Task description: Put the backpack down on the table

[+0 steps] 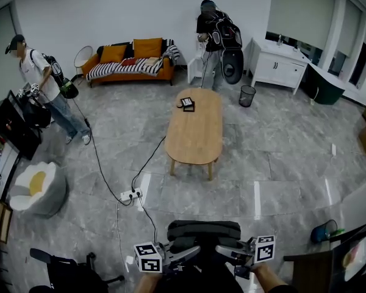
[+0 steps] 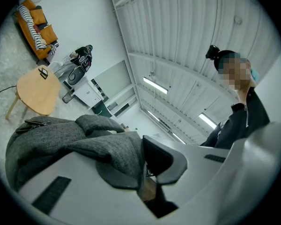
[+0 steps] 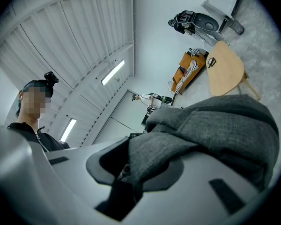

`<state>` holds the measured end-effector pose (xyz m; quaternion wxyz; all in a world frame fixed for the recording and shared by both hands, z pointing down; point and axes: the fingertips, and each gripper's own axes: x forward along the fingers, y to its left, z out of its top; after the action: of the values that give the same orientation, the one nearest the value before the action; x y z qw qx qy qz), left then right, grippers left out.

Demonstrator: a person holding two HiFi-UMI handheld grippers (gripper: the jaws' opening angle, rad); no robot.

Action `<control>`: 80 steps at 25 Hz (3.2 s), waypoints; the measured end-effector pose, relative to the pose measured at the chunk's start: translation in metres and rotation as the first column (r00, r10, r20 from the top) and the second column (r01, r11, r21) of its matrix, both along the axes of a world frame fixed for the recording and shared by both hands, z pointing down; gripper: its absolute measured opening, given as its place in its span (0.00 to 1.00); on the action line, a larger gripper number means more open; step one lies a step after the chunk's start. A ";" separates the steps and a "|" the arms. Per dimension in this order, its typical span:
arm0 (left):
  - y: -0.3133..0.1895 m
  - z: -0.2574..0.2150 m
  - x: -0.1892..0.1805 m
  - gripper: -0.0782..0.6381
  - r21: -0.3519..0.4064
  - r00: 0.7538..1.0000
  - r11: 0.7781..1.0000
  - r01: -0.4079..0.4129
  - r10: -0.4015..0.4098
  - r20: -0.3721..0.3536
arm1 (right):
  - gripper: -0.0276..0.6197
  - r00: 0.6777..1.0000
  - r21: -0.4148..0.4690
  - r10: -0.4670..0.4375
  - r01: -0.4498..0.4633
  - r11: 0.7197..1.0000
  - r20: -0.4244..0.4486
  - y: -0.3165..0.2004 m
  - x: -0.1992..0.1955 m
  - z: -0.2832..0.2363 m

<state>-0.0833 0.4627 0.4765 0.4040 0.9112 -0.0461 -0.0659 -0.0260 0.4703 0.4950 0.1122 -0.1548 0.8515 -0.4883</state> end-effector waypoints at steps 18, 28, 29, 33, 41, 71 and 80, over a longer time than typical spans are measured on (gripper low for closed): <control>-0.068 -0.008 0.018 0.18 0.005 0.999 0.999 0.037 -0.037 0.011 | 0.19 0.998 -0.015 -0.052 0.053 0.999 0.029 -0.067 0.019 -0.008; -0.107 -0.022 0.040 0.18 0.004 0.997 0.997 0.075 -0.075 0.024 | 0.19 0.995 0.000 -0.087 0.087 0.996 0.042 -0.108 0.040 -0.018; -0.110 -0.022 0.042 0.18 0.005 0.997 0.997 0.078 -0.078 0.026 | 0.19 0.995 0.001 -0.089 0.089 0.996 0.043 -0.112 0.042 -0.018; -0.119 -0.021 0.051 0.18 0.000 0.995 0.996 0.093 -0.093 0.029 | 0.19 0.994 -0.009 -0.092 0.093 0.996 0.061 -0.121 0.051 -0.018; -0.130 -0.015 0.074 0.18 -0.003 0.992 0.993 0.116 -0.116 0.049 | 0.19 0.991 -0.018 -0.103 0.105 0.994 0.089 -0.134 0.074 -0.014; -0.251 -0.004 0.076 0.18 -0.028 0.999 0.999 0.041 -0.040 0.017 | 0.19 0.998 -0.054 -0.026 0.029 0.998 0.060 -0.248 0.075 -0.004; -0.307 -0.004 0.056 0.18 -0.019 1.000 1.000 0.007 -0.007 -0.005 | 0.19 0.999 -0.059 -0.004 0.007 0.998 0.040 -0.304 0.056 -0.008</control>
<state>-0.0271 0.1556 0.4722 0.4124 0.9071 -0.0486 -0.0693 0.0295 0.1666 0.4870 0.1234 -0.1458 0.8347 -0.5166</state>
